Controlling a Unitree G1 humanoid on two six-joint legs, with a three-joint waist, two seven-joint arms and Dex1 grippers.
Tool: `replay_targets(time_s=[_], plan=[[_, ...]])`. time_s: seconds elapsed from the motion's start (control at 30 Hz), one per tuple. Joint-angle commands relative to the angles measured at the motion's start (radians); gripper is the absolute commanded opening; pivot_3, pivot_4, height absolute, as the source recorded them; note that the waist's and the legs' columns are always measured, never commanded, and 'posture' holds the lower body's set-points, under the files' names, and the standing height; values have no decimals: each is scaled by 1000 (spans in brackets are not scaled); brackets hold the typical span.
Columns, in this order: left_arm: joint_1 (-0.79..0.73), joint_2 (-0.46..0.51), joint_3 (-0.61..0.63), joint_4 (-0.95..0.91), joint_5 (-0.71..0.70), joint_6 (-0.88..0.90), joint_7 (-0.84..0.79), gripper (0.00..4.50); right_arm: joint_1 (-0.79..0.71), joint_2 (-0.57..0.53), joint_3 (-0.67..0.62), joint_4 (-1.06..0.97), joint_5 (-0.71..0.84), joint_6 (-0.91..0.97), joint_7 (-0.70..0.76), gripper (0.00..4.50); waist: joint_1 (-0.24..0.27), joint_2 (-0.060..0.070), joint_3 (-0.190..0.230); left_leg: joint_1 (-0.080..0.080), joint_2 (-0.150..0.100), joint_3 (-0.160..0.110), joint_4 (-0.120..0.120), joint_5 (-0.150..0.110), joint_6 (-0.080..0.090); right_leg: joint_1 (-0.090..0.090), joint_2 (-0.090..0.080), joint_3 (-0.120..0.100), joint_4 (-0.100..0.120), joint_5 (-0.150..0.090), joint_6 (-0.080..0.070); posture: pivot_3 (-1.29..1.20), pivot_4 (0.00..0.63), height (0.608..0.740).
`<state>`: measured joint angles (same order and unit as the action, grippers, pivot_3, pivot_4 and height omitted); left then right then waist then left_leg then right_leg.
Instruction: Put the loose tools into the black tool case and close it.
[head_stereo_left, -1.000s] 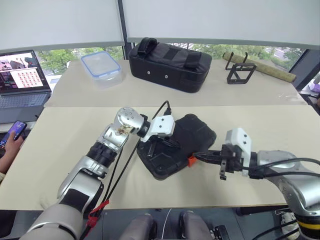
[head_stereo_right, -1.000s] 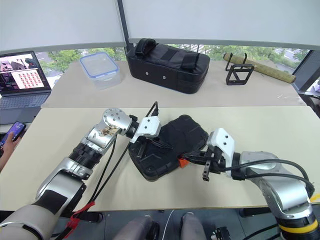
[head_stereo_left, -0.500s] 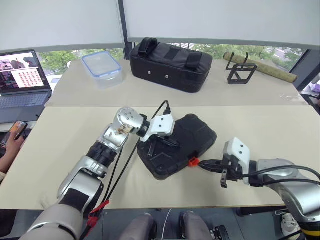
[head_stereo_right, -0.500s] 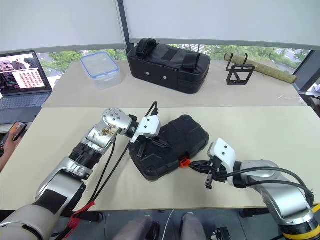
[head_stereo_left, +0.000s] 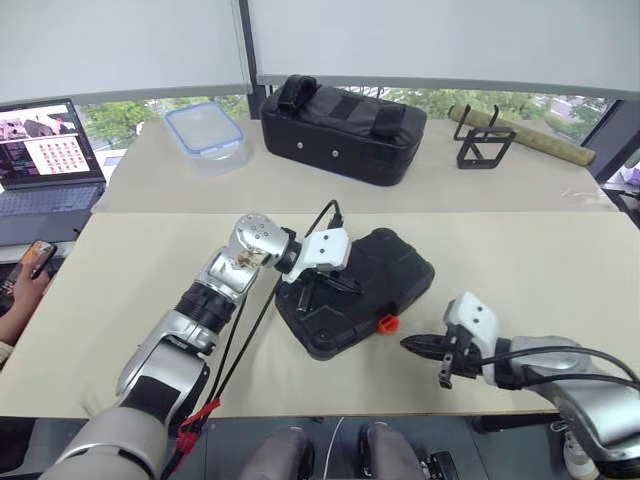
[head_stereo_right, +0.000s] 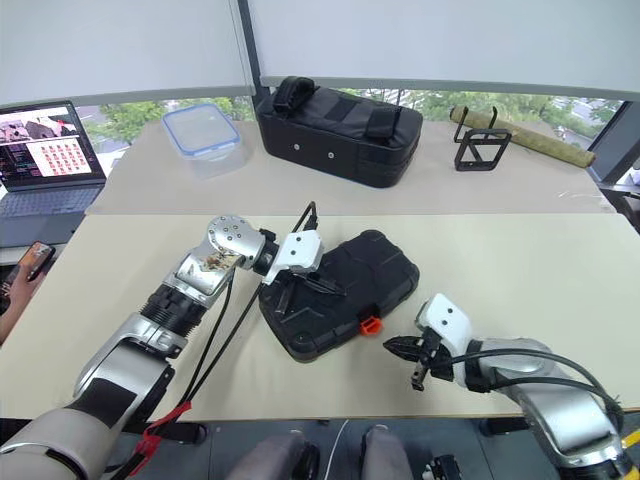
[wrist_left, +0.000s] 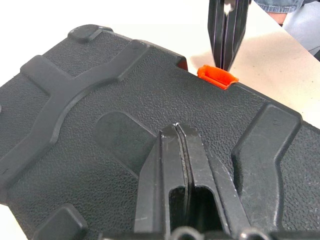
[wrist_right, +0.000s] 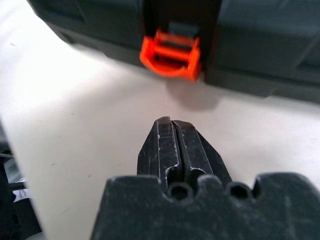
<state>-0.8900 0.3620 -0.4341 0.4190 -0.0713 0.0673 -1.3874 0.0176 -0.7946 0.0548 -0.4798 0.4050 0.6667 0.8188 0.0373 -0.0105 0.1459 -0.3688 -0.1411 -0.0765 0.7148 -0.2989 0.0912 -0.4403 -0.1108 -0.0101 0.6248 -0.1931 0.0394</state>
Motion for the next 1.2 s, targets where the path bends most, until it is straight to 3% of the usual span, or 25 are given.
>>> replay_targets(time_s=[0.03,0.2,0.43,0.87,1.03,1.07,1.2], plan=[[7,3,-37,32,56,7,-2,28,-70,36,41,-9,-25,-9,-26,0,0,0,0,0,0,0,0,0,0,0,0,0,0,0,0,0,150,722],[7,1,-39,34,58,5,-3,28,-176,74,26,-28,1,31,-47,0,0,0,0,0,0,0,0,0,0,0,0,-1,0,0,0,0,150,722],[26,-2,-41,26,64,3,1,28,-222,22,-33,-101,67,111,-7,0,-7,0,0,-1,0,0,0,0,0,-2,1,0,0,0,0,0,150,722],[67,49,-8,-20,54,30,9,28,-74,-81,-119,-83,72,38,97,0,-4,0,0,0,0,0,-1,0,0,-1,0,-1,-1,0,0,0,150,722],[117,124,72,-108,-9,130,5,28,-42,-134,-279,-40,141,5,193,0,-7,0,0,0,0,0,-2,0,0,-1,0,0,-1,0,0,0,150,722],[131,143,90,-128,-23,149,5,1,-32,-142,-314,-35,169,13,218,288,-9,0,0,0,0,0,-2,0,0,-1,1,0,-1,0,0,0,150,722],[210,282,203,-256,-114,265,-14,1153,26,-207,-493,-2,296,43,372,1500,-22,0,0,0,1,0,-4,0,0,-2,1,0,-1,0,0,0,150,722]])
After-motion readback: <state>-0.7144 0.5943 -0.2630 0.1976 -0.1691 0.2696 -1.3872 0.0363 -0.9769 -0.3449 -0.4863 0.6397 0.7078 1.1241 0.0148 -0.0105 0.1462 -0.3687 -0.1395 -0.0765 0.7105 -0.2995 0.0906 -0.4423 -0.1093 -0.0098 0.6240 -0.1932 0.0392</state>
